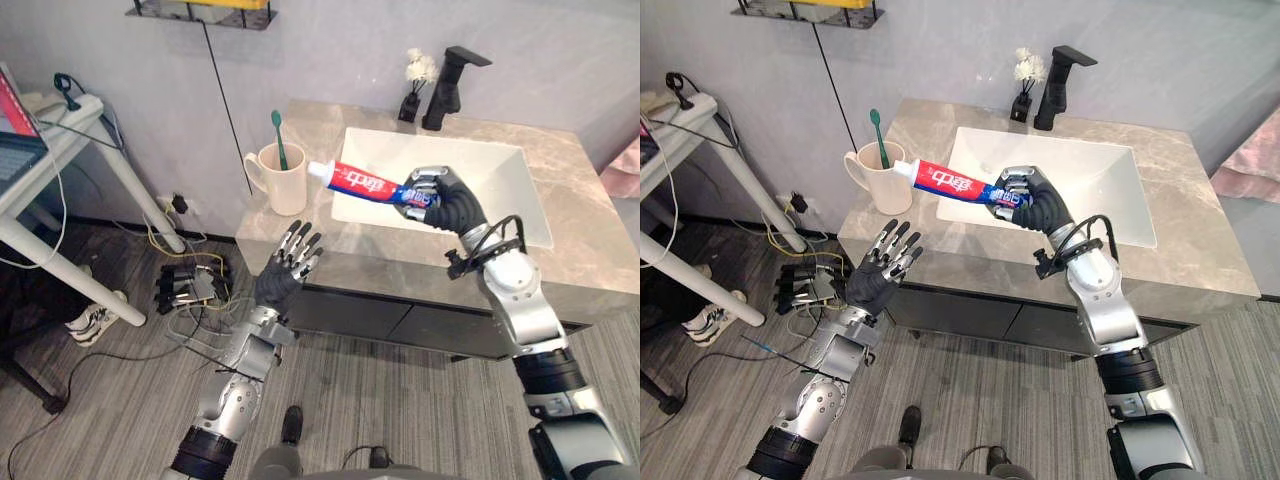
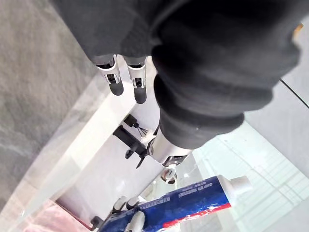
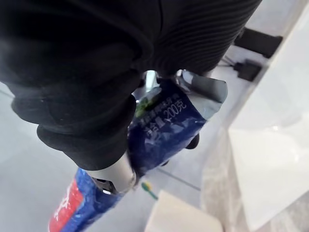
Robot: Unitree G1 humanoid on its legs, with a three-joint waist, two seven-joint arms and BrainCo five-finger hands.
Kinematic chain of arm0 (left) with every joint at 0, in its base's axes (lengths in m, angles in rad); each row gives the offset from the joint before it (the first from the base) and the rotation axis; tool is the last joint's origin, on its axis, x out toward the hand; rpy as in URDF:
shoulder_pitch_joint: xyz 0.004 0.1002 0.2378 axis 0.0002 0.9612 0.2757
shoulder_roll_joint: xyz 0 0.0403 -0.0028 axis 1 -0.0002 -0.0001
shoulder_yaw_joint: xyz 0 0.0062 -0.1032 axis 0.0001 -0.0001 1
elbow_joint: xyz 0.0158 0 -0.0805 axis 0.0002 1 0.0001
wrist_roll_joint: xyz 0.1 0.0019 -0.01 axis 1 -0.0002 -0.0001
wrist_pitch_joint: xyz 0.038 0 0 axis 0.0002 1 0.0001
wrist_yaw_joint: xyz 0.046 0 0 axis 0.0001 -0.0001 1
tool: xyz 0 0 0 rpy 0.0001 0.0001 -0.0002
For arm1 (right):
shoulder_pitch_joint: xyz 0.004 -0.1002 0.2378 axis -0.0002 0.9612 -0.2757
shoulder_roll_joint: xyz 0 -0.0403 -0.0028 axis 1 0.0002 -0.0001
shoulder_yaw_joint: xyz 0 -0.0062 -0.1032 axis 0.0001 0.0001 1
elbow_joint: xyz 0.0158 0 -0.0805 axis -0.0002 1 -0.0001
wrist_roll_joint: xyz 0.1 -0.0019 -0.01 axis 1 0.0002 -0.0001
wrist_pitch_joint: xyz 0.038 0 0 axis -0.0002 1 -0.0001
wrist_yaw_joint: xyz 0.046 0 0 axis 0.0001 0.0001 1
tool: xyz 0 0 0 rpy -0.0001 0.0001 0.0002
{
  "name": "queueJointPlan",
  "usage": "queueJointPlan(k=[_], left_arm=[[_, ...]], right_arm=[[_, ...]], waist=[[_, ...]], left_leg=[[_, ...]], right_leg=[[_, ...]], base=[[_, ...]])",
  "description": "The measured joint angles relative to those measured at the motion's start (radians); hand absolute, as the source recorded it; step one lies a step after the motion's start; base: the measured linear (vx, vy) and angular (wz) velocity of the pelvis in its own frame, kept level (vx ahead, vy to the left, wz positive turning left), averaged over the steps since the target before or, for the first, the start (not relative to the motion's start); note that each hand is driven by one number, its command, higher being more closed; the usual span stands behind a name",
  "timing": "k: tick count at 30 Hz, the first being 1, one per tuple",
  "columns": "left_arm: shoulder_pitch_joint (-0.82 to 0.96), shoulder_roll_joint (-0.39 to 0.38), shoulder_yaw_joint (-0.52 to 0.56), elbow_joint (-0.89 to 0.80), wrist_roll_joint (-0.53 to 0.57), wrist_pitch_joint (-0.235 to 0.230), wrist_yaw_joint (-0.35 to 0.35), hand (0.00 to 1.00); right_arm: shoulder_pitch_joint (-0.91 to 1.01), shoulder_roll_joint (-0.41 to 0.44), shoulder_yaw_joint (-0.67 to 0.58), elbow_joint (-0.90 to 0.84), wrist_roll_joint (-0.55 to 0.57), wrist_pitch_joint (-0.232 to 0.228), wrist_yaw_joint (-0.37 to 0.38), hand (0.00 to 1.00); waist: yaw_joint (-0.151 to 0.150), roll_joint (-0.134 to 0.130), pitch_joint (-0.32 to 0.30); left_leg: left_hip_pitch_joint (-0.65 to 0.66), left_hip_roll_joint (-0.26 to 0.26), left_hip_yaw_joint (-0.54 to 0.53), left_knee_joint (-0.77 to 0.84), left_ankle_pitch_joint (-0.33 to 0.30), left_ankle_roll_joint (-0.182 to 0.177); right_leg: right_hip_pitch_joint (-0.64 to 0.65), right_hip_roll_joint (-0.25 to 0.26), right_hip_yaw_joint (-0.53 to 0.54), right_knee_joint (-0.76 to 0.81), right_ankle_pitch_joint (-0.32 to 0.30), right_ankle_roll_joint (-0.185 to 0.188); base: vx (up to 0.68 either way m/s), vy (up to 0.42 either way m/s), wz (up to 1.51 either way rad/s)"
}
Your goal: Organize washtable
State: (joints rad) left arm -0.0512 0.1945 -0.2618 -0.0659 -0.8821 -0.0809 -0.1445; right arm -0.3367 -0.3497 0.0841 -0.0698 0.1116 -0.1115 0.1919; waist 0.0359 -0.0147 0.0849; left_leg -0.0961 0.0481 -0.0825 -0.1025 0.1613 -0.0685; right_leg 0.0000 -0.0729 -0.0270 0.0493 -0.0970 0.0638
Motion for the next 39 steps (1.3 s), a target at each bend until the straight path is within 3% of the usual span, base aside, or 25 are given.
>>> queueJointPlan(k=[4,6,21,39], left_arm=[[0.000,-0.004,-0.026,0.000,-0.011,0.012,0.009,0.00],[-0.012,-0.003,-0.045,0.000,-0.013,0.017,0.014,0.00],[-0.091,-0.006,-0.095,0.000,-0.050,0.031,0.014,0.00],[-0.096,-0.009,-0.099,-0.042,-0.071,0.034,0.039,0.00]], right_arm=[[0.039,0.036,-0.001,-0.003,0.000,0.000,-0.002,1.00],[0.068,0.053,-0.003,-0.003,-0.002,0.002,-0.008,1.00],[0.109,0.115,-0.002,0.001,-0.044,0.004,-0.035,1.00],[0.264,0.189,0.050,0.091,-0.046,0.003,0.007,1.00]], waist=[[-0.003,0.002,-0.020],[-0.019,0.001,-0.036],[-0.023,0.016,-0.056],[-0.024,0.003,-0.088]], left_leg=[[-0.007,0.000,-0.005,0.000,0.001,0.000],[-0.017,-0.007,-0.030,0.001,0.008,0.000],[-0.010,-0.021,-0.056,0.000,0.016,0.009],[-0.012,-0.019,-0.046,0.006,0.016,0.009]], right_leg=[[0.000,-0.003,-0.020,-0.004,0.001,-0.001],[0.007,-0.007,-0.049,-0.012,0.002,-0.001],[0.030,-0.017,-0.080,-0.015,-0.002,0.008],[0.029,-0.016,-0.075,-0.025,0.000,0.010]], base=[[0.00,-0.002,0.07],[0.04,-0.014,0.32],[0.01,-0.004,0.07],[0.00,0.000,-0.01]])
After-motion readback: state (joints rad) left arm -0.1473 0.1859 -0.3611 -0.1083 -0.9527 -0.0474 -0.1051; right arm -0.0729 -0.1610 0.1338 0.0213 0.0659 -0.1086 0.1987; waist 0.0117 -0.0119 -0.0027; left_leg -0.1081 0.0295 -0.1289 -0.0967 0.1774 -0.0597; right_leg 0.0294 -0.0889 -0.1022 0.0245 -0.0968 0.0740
